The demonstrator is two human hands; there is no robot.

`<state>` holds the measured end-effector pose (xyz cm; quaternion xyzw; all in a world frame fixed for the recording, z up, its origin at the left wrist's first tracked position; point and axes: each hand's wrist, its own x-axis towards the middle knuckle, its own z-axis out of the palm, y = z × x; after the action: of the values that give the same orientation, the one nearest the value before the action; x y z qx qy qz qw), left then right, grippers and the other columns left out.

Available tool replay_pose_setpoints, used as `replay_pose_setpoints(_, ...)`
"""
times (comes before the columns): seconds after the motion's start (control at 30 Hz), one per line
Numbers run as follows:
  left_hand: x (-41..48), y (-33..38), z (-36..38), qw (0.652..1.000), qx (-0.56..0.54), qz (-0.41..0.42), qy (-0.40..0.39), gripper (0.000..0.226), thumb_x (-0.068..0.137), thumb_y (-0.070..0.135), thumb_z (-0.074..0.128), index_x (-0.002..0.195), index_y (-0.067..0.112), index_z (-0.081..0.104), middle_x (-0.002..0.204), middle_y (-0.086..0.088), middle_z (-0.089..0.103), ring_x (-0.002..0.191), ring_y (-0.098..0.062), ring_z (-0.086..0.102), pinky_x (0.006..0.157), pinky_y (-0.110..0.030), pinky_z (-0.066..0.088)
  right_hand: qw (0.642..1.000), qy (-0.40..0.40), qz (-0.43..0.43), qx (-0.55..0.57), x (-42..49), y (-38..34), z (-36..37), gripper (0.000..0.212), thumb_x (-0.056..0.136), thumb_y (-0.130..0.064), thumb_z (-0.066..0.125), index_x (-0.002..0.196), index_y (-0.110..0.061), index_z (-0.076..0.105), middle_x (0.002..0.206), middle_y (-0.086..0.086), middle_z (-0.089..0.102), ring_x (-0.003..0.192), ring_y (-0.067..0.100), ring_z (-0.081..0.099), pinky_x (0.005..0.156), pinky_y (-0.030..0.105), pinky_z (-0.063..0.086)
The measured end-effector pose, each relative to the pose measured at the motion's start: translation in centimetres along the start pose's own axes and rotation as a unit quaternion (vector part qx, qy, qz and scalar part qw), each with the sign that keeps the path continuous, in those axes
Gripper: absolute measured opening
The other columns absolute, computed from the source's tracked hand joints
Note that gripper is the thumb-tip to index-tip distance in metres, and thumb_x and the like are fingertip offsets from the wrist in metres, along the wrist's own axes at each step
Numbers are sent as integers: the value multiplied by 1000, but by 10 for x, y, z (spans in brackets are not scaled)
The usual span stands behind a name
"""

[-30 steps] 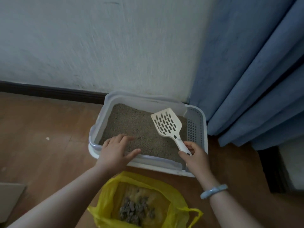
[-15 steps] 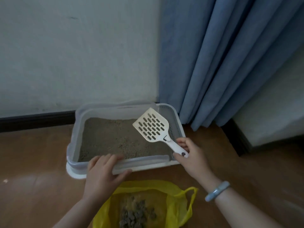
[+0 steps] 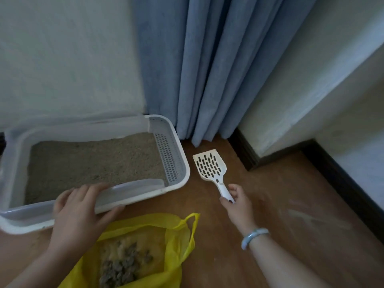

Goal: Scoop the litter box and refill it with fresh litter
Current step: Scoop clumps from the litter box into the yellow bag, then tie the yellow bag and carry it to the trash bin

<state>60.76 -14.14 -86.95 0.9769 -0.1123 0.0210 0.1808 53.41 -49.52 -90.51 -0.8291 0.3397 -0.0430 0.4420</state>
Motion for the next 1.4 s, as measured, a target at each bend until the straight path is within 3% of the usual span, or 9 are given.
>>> replay_pose_setpoints(0.3,-2,11,4,999,-34,22,25,56,76,67,42,113,26,56,101,10,60,102,-14,51,95,-36,24,999,-35,29,-4,29,16,37,53,81,-19,70,129,-18,47,112,0,59,88,21,62,75,39,54)
replay_pose_setpoints(0.6,-1,12,3,999,-33,24,35,57,76,66,42,113,26,57,100,9,60,100,-17,55,97,-37,25,991,-132,7,8,27,6,34,71,79,-15,73,140,-21,36,133,-4,48,123,13,46,90,23,36)
replay_pose_setpoints(0.73,-7,9,-1,998,-41,45,28,61,77,65,44,122,24,55,115,5,61,111,-17,51,103,-36,23,990,-116,-80,18,-5,-16,28,31,81,-20,72,108,-28,59,106,-9,61,102,10,57,87,29,46)
replay_pose_setpoints(0.83,-23,5,-9,996,-42,74,40,64,78,59,47,128,20,53,129,1,54,121,-19,45,103,-37,26,973,-197,-105,62,-43,-41,29,11,83,-22,69,92,-26,64,93,-5,65,87,8,61,78,16,46)
replay_pose_setpoints(0.97,-62,-22,-16,998,38,30,39,64,75,53,53,128,18,50,131,-2,51,122,-26,44,105,-42,28,956,-261,-135,-10,-76,-59,33,30,72,-39,74,96,-25,65,82,-6,65,74,-4,57,69,9,42)
replay_pose_setpoints(1.13,-91,-70,-34,946,179,-181,-201,92,70,73,56,142,23,30,142,1,43,131,-20,40,110,-45,24,934,-277,-200,-103,-91,-75,33,26,70,-16,81,83,-29,63,75,2,64,69,-1,56,63,11,41)
replay_pose_setpoints(1.23,-93,-93,-43,904,75,-260,-330,70,72,65,62,127,25,46,111,5,63,106,-14,60,89,-29,46,931,-290,-208,-80,-99,-92,34,19,73,-14,79,78,-25,65,70,4,64,61,-1,53,60,15,41)
replay_pose_setpoints(1.33,-95,-99,-47,894,6,-263,-363,30,78,47,65,97,24,63,85,3,70,80,-11,66,71,-22,49,928,-299,-218,-51,-108,-112,37,15,74,-14,78,78,-22,66,67,-2,63,58,0,53,56,12,41)
replay_pose_setpoints(1.4,-102,-99,-38,903,-24,-283,-321,61,73,57,68,121,21,54,115,-4,63,102,-18,61,85,-29,48,925,-300,-230,-44,-113,-122,39,15,74,-14,77,79,-23,67,69,-3,64,60,0,55,57,12,42)
